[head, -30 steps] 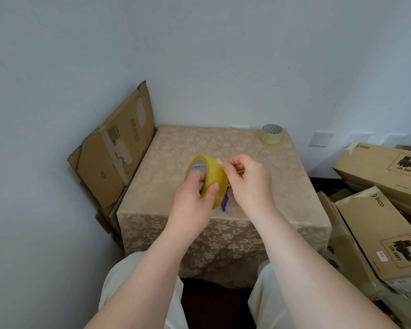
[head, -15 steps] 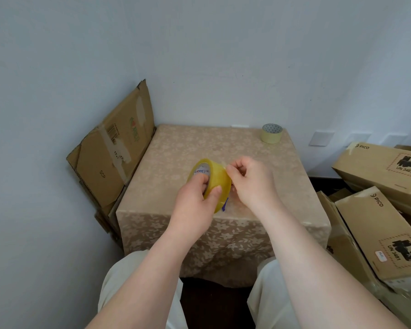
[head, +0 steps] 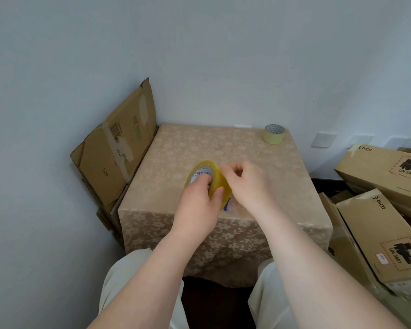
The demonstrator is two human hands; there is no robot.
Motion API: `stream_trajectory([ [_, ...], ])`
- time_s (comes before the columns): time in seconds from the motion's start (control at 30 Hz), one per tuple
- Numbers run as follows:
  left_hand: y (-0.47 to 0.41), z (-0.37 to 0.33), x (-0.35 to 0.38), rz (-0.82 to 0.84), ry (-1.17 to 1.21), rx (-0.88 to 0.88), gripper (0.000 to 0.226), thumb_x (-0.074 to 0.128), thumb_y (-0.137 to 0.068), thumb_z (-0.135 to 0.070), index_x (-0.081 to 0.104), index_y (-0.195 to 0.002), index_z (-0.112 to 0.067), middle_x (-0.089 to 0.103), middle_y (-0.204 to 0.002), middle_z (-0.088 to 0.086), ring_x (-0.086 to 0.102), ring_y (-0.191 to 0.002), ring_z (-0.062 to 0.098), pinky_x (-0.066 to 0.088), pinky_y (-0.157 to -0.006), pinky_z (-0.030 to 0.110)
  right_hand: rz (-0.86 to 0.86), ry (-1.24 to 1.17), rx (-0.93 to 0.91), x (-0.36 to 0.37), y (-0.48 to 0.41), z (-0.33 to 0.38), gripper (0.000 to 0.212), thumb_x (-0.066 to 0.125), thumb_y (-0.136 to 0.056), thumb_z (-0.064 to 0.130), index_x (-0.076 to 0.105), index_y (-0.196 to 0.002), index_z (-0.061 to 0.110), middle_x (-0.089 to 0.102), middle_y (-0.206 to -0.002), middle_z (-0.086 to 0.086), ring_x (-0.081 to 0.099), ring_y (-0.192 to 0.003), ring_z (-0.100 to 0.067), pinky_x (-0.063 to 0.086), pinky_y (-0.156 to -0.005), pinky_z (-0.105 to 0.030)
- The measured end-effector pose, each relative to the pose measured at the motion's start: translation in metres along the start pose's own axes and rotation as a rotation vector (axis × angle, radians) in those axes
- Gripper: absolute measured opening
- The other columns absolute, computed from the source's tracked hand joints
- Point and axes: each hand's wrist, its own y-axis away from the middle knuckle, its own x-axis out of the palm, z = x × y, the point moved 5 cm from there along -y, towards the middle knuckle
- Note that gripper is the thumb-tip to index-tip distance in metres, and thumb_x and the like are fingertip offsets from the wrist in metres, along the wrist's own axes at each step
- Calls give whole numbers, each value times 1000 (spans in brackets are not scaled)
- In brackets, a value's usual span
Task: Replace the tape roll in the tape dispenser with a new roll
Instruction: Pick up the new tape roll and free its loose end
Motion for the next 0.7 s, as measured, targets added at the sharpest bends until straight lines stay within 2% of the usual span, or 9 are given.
stream_trajectory([
  [0.13, 0, 1, -1, 21, 18, -28, 17, 52, -92, -27, 56, -96, -10, 66, -90, 7, 63, -85, 23, 53, -75, 43, -36, 25, -10, 0, -3, -3, 27, 47, -93, 26, 56, -75, 8, 54, -65, 0, 55, -72, -25, 35, -60, -33],
  [0.23, 2, -1, -1, 34, -5, -16, 17, 52, -92, -28, 56, -92, -11, 65, -84, 6, 62, -79, 23, 53, -69, 41, -66, 35, 7, 0, -1, -5, 26, 46, -95, 25, 53, -75, 10, 48, -64, 4, 48, -71, -22, 27, -60, -30],
  [0.33, 2, -3, -2, 42, -32, -1, 16, 52, -92, -27, 53, -87, -12, 60, -76, 4, 58, -71, 21, 48, -61, 37, -83, 121, 0, 2, 2, 0, 23, 43, -95, 25, 50, -77, 12, 52, -74, -2, 48, -74, -24, 31, -62, -30],
  [0.4, 2, -3, 0, 45, -74, 7, 17, 51, -92, -25, 48, -81, -14, 51, -66, -2, 50, -63, 18, 37, -50, 30, -75, 175, -12, 4, 2, 2, 23, 42, -96, 23, 53, -81, 11, 58, -83, -9, 54, -82, -29, 33, -63, -31],
  [0.47, 3, -3, 2, 30, -128, 12, 17, 50, -92, -24, 44, -79, -15, 44, -63, -6, 46, -59, 15, 27, -47, 24, -67, 194, -30, 5, 3, 6, 24, 41, -97, 21, 58, -89, 6, 64, -95, -16, 56, -93, -34, 32, -66, -33],
  [0.53, 3, -5, 2, 25, -170, 5, 12, 49, -92, -21, 44, -83, -15, 49, -68, -4, 49, -63, 16, 30, -48, 24, -53, 198, -75, 8, 5, 15, 26, 41, -96, 21, 60, -95, 3, 65, -102, -18, 56, -99, -35, 35, -70, -35],
  [0.6, -1, -7, 2, 66, -276, 12, 6, 47, -92, -13, 51, -95, -11, 62, -85, 5, 60, -78, 24, 42, -60, 28, -15, 199, -177, 16, 9, 29, 26, 42, -96, 22, 61, -95, 4, 66, -102, -18, 58, -98, -37, 39, -72, -37],
  [0.63, -4, -7, 1, 89, -327, 21, 12, 47, -91, -10, 53, -101, -8, 64, -93, 9, 62, -85, 26, 43, -64, 31, 2, 200, -231, 20, 12, 35, 26, 43, -96, 23, 60, -94, 5, 66, -99, -17, 59, -95, -36, 39, -69, -37],
  [0.7, -6, -6, -3, 94, -314, 26, 14, 47, -91, -10, 55, -102, -9, 63, -90, 6, 60, -81, 25, 40, -63, 29, 0, 169, -299, 22, 13, 42, 23, 44, -95, 24, 59, -90, 7, 65, -94, -14, 59, -89, -33, 36, -64, -34],
])
